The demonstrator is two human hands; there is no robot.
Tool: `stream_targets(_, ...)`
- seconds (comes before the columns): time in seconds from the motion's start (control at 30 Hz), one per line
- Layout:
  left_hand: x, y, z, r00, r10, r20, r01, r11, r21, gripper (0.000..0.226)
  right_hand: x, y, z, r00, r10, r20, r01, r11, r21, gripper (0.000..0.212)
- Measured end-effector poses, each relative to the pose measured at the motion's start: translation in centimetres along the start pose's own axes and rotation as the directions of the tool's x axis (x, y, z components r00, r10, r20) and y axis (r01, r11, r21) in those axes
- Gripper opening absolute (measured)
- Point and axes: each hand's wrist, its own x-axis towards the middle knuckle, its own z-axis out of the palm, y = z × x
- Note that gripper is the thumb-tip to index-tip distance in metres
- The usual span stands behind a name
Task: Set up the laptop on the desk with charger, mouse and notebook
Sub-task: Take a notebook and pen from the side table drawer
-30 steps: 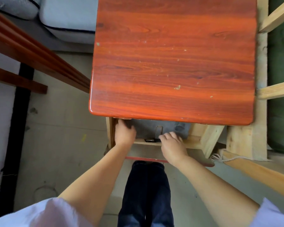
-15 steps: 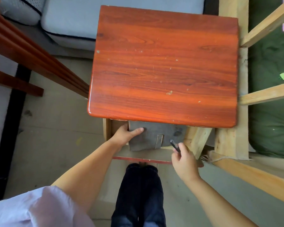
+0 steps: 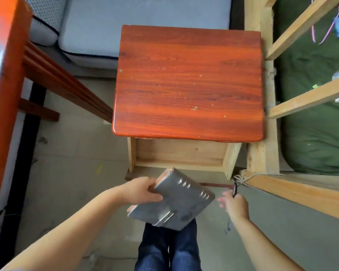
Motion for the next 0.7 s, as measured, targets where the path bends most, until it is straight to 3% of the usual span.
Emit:
stream_targets(0.07, 0.3, 0.5, 1.6, 0.998, -0.037, 0.052, 0.021, 0.957, 0.291, 0.018, 0.4, -0.9, 1.2, 0.981, 0.125, 0.151, -0.153, 0.971, 0.186, 0.027)
stream_targets(0.13, 1.4, 0.9, 3.9, 0.987, -0.018, 0.161, -0.054, 0.899, 0.435, 0.015, 0.3, -2.0, 2.4, 0.941, 0.207, 0.267, -0.292, 0.894, 0.338, 0.039)
stream_targets(0.27, 4.8, 1.0, 7.8, 0.962, -0.053, 0.267, -0.156, 0.694, 0.703, 0.034, 0.5, -4.0, 4.5, 0.888, 0.323, 0.327, -0.459, 0.584, 0.670, 0.065)
stream_targets(0.37, 6.1, 1.4, 8.2, 0.970, -0.090, 0.227, -0.115, 0.652, 0.749, 0.042, 0.0, -5.2, 5.1, 0.856, 0.411, 0.313, -0.491, 0.462, 0.739, 0.063)
stream_targets(0.53, 6.0, 3.3, 6.1, 0.993, -0.063, 0.102, -0.032, 0.676, 0.736, 0.038, -2.9, -5.9, 3.8, 0.858, 0.397, 0.327, -0.494, 0.460, 0.738, 0.055)
stream_targets(0.7, 4.5, 5.4, 3.9, 0.997, -0.002, 0.083, -0.065, 0.606, 0.793, 0.040, -5.2, -8.5, 1.7, 0.878, 0.317, 0.358, -0.468, 0.411, 0.782, 0.050)
